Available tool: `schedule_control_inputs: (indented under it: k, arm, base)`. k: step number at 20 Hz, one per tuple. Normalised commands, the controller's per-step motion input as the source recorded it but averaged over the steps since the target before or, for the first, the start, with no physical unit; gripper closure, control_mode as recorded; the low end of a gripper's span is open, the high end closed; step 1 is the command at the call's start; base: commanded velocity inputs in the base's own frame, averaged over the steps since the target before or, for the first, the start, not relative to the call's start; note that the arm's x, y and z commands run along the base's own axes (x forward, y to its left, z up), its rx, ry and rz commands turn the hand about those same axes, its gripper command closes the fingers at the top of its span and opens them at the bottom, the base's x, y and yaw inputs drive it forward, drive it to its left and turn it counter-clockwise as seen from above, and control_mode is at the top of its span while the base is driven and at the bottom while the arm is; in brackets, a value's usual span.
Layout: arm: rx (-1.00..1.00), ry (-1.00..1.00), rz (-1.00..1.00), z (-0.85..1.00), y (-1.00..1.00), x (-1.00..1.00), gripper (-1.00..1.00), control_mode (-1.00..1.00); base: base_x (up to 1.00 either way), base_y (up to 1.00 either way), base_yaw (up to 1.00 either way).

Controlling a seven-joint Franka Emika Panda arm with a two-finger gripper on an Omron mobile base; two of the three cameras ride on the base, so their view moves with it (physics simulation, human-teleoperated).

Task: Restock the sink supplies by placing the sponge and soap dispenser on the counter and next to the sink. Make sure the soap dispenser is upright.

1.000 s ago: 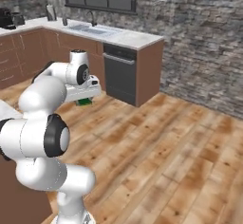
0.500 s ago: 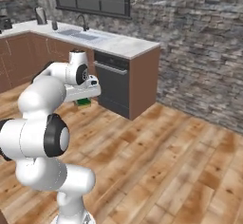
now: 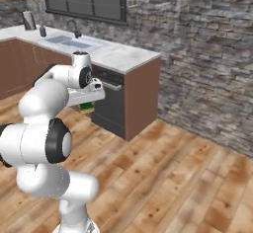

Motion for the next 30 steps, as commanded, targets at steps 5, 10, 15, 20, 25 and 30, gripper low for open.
schedule_control_inputs:
  k: [5,10,15,20,25,30]
  arm:
    - [0.0,0.0,0.0,0.0,0.0,0.0,1.0,1.0]
    - [0.0,0.0,0.0,0.0,0.0,0.0,1.0,1.0]
    - [0.0,0.0,0.0,0.0,0.0,0.0,1.0,1.0]
    - [0.0,0.0,0.0,0.0,0.0,0.0,1.0,1.0]
    - [0.0,0.0,0.0,0.0,0.0,0.0,1.0,1.0]
    - [0.0,0.0,0.0,0.0,0.0,0.0,1.0,1.0]
  base:
    - [1.0,0.03,-0.01]
    - [1.0,0.28,-0.06]
    - [1.0,0.5,-0.11]
    - [1.0,0.76,-0.18]
    - [1.0,0.91,-0.25]
    - [1.0,0.83,-0.3]
